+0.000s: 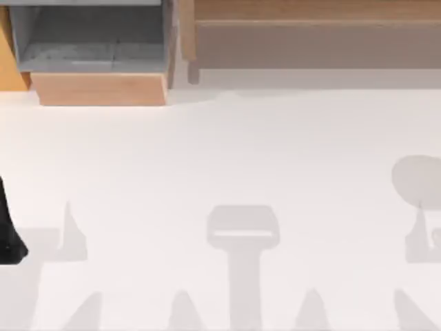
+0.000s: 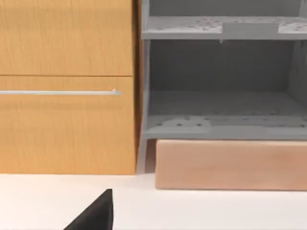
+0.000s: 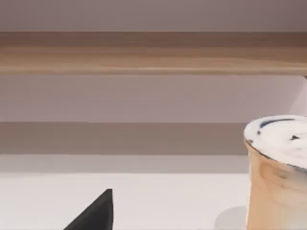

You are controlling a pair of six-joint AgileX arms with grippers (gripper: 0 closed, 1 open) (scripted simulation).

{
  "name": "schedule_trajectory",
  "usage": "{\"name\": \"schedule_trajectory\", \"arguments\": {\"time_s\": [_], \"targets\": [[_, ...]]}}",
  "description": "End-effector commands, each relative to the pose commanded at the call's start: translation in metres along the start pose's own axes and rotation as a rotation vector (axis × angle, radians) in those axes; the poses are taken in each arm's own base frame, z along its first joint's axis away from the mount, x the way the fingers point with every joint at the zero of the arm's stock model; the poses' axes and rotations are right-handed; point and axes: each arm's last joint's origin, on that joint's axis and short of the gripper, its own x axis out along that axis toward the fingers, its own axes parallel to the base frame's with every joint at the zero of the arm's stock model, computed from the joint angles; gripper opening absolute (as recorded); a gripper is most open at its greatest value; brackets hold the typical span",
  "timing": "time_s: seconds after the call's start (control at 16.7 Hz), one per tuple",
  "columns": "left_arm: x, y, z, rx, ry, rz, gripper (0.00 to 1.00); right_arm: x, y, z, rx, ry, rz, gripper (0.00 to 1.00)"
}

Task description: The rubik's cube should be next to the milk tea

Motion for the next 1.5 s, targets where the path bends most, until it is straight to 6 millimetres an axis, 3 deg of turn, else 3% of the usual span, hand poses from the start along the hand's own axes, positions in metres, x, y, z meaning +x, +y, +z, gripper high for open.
{"name": "schedule_trajectory", "arguments": {"time_s": [0.18, 0.3, 0.48, 0.66, 0.78, 0.9, 1.26, 1.5], "targets": [[0.0, 0.0, 0.0, 0.0, 0.0, 0.0, 1.0, 0.0, 0.0, 0.002, 0.001, 0.0, -0.001, 1.0], [0.0, 0.0, 0.0, 0.0, 0.0, 0.0, 1.0, 0.001, 0.0, 0.014, 0.001, -0.003, -0.003, 1.0], [0.0, 0.0, 0.0, 0.0, 0.0, 0.0, 1.0, 0.007, 0.0, 0.052, -0.001, -0.015, -0.002, 1.0], [0.0, 0.0, 0.0, 0.0, 0.0, 0.0, 1.0, 0.027, 0.0, 0.109, -0.001, -0.032, -0.006, 1.0], [0.0, 0.0, 0.0, 0.0, 0.0, 0.0, 1.0, 0.055, 0.0, 0.148, -0.003, -0.026, -0.007, 1.0], [0.0, 0.0, 0.0, 0.0, 0.0, 0.0, 1.0, 0.092, 0.0, 0.172, -0.003, 0.007, -0.007, 1.0], [0.0, 0.0, 0.0, 0.0, 0.0, 0.0, 1.0, 0.201, -0.001, 0.212, -0.003, 0.019, -0.012, 1.0], [0.0, 0.0, 0.0, 0.0, 0.0, 0.0, 1.0, 0.26, -0.002, 0.218, -0.001, 0.01, -0.009, 1.0]]}}
